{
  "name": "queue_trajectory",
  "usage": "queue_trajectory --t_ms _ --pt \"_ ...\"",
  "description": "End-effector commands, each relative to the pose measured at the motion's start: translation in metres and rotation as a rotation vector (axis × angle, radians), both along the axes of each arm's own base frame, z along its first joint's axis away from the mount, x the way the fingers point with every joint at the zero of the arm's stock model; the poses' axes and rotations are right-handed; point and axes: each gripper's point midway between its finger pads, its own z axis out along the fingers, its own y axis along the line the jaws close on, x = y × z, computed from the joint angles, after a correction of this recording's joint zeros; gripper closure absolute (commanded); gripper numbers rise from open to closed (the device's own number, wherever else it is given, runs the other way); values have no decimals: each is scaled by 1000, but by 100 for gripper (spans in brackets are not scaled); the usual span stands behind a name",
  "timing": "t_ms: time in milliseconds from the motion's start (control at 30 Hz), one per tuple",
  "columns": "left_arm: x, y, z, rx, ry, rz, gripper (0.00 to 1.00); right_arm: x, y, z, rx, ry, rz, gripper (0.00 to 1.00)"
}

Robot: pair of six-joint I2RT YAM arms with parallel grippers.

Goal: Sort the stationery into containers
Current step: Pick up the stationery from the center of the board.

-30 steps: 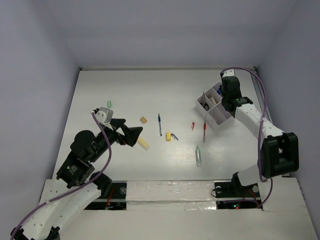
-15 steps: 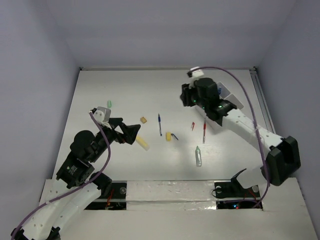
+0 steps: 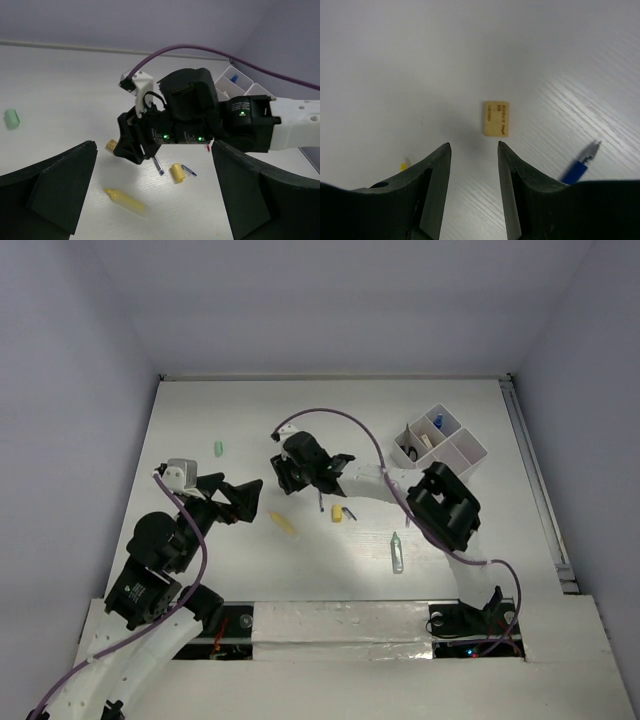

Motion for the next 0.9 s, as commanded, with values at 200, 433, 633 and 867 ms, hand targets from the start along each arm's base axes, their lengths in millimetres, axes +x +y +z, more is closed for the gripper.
queue_trajectory --t_ms 200,433,633,867 --pt "5 -1 12 -19 -19 8 1 23 27 -18 -49 -11 -40 52" --pt "5 -3 12 -19 -22 -4 1 31 20 -34 -125 -42 -90 52" --pt "5 -3 13 -19 -26 -9 1 31 17 -43 -146 -31 -101 59" --pt "4 -5 14 -20 -32 -24 1 43 5 -4 -112 -117 -199 98"
